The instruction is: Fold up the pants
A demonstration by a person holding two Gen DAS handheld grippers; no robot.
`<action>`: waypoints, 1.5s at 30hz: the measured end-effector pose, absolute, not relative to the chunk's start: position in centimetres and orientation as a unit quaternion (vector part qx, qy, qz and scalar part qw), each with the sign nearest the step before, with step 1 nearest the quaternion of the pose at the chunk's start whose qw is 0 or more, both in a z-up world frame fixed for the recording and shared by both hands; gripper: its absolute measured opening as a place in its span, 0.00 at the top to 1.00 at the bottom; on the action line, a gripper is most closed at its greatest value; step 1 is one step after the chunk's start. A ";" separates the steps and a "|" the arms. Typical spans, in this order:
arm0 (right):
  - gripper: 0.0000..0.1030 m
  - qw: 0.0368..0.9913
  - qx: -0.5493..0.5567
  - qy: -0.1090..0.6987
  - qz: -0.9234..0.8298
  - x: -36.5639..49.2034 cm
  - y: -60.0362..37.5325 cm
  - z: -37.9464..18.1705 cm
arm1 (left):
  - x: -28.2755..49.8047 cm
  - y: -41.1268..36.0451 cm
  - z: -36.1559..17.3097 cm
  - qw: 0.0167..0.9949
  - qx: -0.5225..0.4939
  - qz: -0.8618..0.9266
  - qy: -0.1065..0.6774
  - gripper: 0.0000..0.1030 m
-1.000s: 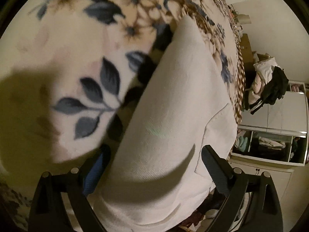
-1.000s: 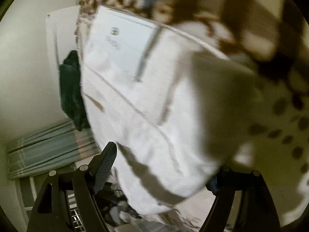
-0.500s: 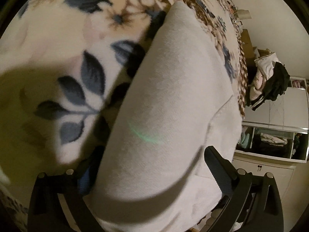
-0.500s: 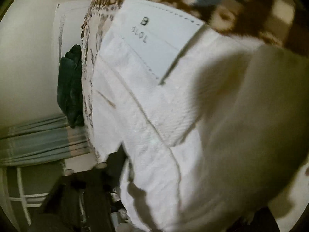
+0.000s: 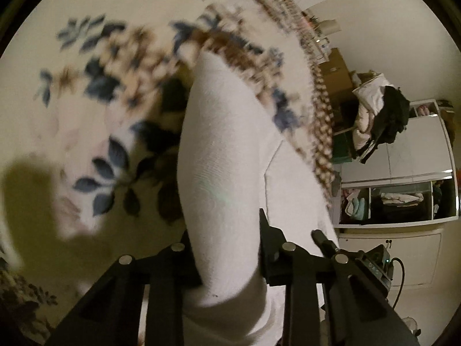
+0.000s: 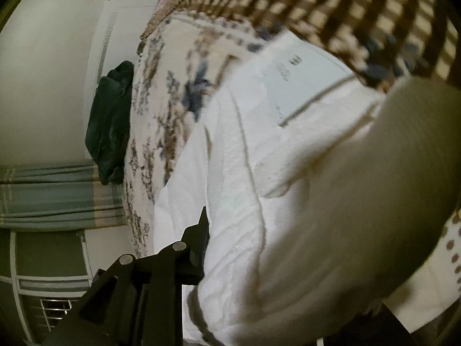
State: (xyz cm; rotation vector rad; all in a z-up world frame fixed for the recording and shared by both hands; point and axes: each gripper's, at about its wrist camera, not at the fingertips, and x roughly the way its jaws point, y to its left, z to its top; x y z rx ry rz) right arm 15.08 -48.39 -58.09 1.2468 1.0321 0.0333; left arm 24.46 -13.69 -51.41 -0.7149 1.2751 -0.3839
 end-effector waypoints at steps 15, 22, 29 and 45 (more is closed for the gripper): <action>0.76 0.739 0.511 0.432 0.079 27.4 -43.1 -47.2 | 34.8 -8.2 -44.4 0.762 -0.351 -0.170 0.517 0.76; 0.76 0.750 0.499 0.424 0.095 39.9 -36.9 -48.1 | 45.3 -2.5 -46.2 0.774 -0.345 -0.155 0.508 0.76; 0.76 0.755 0.490 0.422 0.105 51.6 -31.0 -52.4 | 55.1 2.3 -50.1 0.785 -0.324 -0.140 0.508 0.76; 0.38 0.734 0.439 0.511 0.087 54.3 -29.6 -61.8 | 56.4 3.6 -56.4 0.777 -0.219 -0.063 0.587 0.33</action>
